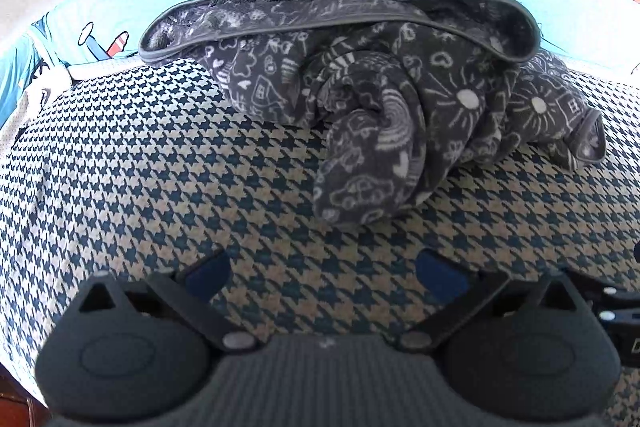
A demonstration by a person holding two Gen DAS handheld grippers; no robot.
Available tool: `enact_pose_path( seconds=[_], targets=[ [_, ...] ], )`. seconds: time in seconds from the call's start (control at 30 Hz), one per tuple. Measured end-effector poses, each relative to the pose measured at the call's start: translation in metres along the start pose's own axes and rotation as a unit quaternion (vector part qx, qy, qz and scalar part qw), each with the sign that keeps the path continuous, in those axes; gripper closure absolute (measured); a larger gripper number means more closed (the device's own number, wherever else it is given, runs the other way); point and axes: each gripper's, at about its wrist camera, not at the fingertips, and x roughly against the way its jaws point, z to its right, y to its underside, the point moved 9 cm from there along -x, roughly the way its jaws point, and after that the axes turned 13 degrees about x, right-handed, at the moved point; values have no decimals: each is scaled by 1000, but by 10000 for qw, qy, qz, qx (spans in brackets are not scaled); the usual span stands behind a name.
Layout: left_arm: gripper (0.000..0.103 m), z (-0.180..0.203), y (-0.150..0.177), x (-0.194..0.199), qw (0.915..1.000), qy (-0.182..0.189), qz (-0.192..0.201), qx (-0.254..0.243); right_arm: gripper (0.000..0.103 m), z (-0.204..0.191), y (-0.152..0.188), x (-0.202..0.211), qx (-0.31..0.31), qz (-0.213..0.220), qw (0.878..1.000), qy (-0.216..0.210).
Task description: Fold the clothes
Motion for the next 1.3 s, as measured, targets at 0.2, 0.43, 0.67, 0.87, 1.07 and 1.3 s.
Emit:
enact_pose_path(
  seconds=[0.2,0.43,0.67,0.87,1.07,1.3],
  targets=[
    [0,1,-3,-3,10000,-35,6,18,0,0,-1,0,1,26,10000,9],
    [0,1,-5,-4,10000,-69,12,47,0,1,-1,1,-29,42,10000,19],
    [0,4,-5,-2,10000,-31,6,74,0,-2,-2,1,-19,34,10000,17],
    [0,1,-5,-3,9999,-109,34,118,0,-2,-4,5,-36,109,9999,21],
    [0,0,-6,-4,9997,-152,35,169,0,2,-4,5,-122,81,9999,9],
    [0,-1,-3,-3,9997,-97,-12,241,0,-1,-4,6,-107,37,9999,13]
  ],
)
